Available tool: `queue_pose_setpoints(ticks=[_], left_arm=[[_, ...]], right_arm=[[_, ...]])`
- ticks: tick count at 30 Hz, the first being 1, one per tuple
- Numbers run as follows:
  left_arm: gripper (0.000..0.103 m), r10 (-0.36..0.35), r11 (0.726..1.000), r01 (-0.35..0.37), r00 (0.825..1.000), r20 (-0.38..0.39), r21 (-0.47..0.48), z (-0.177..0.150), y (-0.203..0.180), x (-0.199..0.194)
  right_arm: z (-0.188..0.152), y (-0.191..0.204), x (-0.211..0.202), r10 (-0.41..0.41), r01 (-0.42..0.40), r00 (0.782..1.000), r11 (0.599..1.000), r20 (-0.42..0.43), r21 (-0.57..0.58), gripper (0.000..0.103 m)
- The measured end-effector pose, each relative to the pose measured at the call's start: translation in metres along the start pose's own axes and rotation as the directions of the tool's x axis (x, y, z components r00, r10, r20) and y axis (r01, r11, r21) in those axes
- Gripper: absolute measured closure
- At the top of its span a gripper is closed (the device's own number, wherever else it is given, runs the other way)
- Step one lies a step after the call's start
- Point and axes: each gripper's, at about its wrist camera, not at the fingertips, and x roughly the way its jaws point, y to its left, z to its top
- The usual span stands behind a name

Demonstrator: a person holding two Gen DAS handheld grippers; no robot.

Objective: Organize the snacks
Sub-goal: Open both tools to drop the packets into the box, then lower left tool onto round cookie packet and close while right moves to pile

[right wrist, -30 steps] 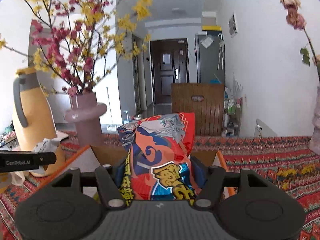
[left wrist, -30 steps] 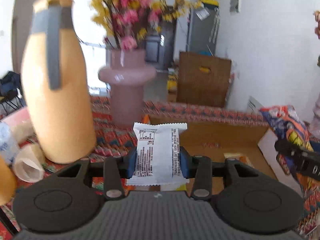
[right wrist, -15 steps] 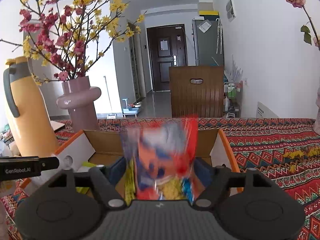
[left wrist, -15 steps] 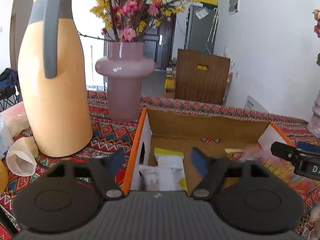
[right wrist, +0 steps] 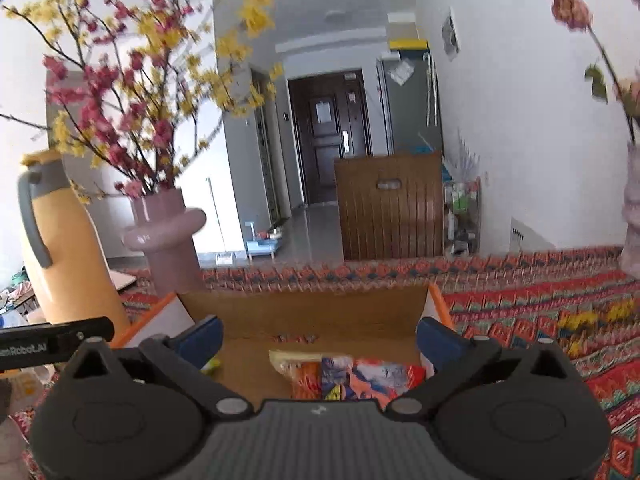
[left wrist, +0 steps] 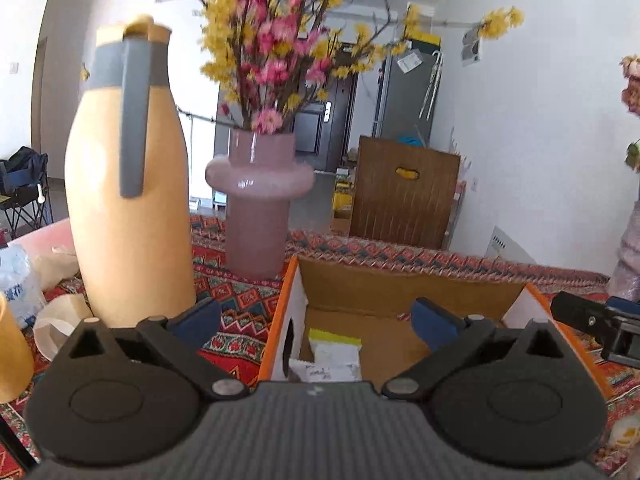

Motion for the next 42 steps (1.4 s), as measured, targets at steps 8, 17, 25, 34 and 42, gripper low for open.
queue_pose_setpoints(ticks=[8,17,25,34,42], left_arm=[[0.0,-0.029,0.999,0.028,0.999,0.021,0.032,0.003,-0.007,-0.05],[0.0,-0.036,0.999,0.036,0.999,0.01,0.04,-0.014,-0.001,-0.109],[0.0,-0.018,0.999,0.02,0.999,-0.051,0.039,-0.042,0.011,-0.147],[0.0,-0.03,0.994,0.045,0.99,-0.138,0.104,-0.084,0.005,-0.18],[0.0,0.012,0.986,0.035,0.961,-0.277,0.165,-0.133,-0.008,-0.192]], right_arm=[[0.011,0.015,-0.052,0.014,-0.012,0.998,0.999,0.067,-0.032,0.0],[-0.005,0.017,-0.116,0.015,-0.012,0.997,0.999,0.076,-0.035,0.0],[-0.033,0.018,-0.164,0.027,-0.025,0.998,0.999,0.059,-0.025,0.0],[-0.079,0.015,-0.204,0.024,-0.024,1.0,1.0,-0.003,-0.006,0.0],[-0.124,0.012,-0.224,0.019,-0.018,0.996,1.0,-0.084,0.019,0.0]])
